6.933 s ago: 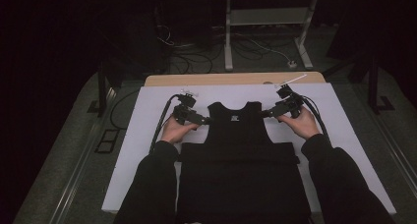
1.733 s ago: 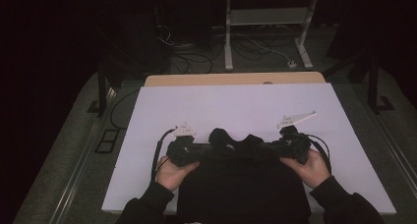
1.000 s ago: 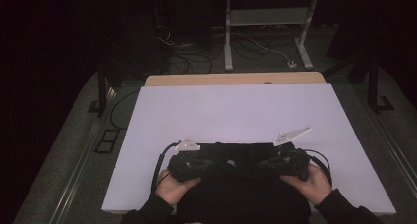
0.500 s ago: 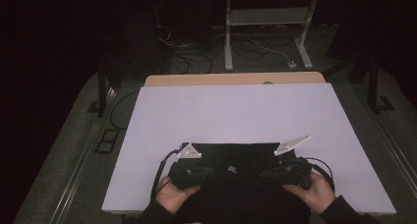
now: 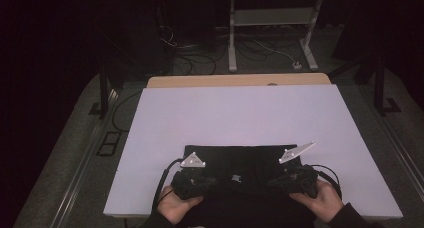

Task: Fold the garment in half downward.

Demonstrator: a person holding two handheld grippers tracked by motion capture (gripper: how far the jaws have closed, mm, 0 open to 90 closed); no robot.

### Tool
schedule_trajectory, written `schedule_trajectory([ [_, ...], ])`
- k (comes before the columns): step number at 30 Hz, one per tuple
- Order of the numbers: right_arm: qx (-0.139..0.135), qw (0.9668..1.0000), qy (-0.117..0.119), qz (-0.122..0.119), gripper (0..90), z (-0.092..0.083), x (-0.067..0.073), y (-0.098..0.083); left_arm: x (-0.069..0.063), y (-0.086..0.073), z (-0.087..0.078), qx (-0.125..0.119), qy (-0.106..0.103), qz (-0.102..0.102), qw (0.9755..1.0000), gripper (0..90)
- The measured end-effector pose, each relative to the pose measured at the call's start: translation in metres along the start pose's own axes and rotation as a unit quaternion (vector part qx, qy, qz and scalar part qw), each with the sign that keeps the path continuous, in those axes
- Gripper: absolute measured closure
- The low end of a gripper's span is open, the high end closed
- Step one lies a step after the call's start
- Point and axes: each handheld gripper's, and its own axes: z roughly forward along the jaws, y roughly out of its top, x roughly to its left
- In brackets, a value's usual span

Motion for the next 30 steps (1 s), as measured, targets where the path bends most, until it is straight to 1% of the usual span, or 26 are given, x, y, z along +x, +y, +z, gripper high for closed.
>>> schedule_trajectory([
  [5,0.001,1.0000,0.001,0.000,85.4,0.0001,0.0008,-0.0030,0.0008,-0.0040,0.0004,0.006,-0.004,-0.010,0.9999,81.9],
  [11,0.006,1.0000,0.003,0.001,85.1,0.0008,0.0016,-0.0057,-0.0004,-0.0067,-0.0005,0.009,-0.005,-0.010,0.9999,81.7],
  [15,0.008,1.0000,0.002,0.005,84.5,0.0011,0.0025,-0.0071,-0.0008,-0.0087,-0.0010,0.010,-0.008,-0.015,0.9998,81.7],
  [17,0.008,1.0000,0.002,0.004,83.1,0.0007,0.0022,-0.0077,-0.0005,-0.0094,-0.0008,0.012,-0.008,-0.016,0.9998,81.3],
  [19,0.006,1.0000,0.002,0.005,79.2,0.0007,0.0019,-0.0083,0.0001,-0.0098,-0.0010,0.012,-0.006,-0.016,0.9998,80.6],
  [22,0.005,1.0000,-0.006,0.003,74.9,-0.0005,0.0030,-0.0087,0.0003,-0.0102,-0.0017,0.010,0.003,-0.015,0.9998,77.4],
  [23,0.002,0.9999,-0.010,0.000,73.0,-0.0010,0.0035,-0.0088,0.0011,-0.0103,-0.0023,0.011,0.000,-0.013,0.9999,77.2],
  [25,-0.002,0.9999,-0.014,-0.006,69.2,-0.0021,0.0048,-0.0087,0.0016,-0.0102,-0.0028,0.009,0.000,-0.014,0.9999,73.3],
  [26,-0.003,0.9998,-0.020,-0.009,67.5,-0.0028,0.0049,-0.0088,0.0018,-0.0100,-0.0031,0.009,-0.002,-0.015,0.9999,71.6],
  [28,-0.008,0.9997,-0.022,-0.011,64.7,-0.0042,0.0054,-0.0088,0.0020,-0.0096,-0.0040,0.005,-0.003,-0.014,0.9999,65.4],
  [29,-0.012,0.9996,-0.023,-0.013,63.2,-0.0053,0.0053,-0.0088,0.0032,-0.0094,-0.0054,0.006,-0.007,-0.012,0.9999,61.4],
  [30,-0.016,0.9995,-0.026,-0.014,60.6,-0.0065,0.0057,-0.0087,0.0041,-0.0091,-0.0065,0.005,-0.014,-0.015,0.9998,59.0],
])
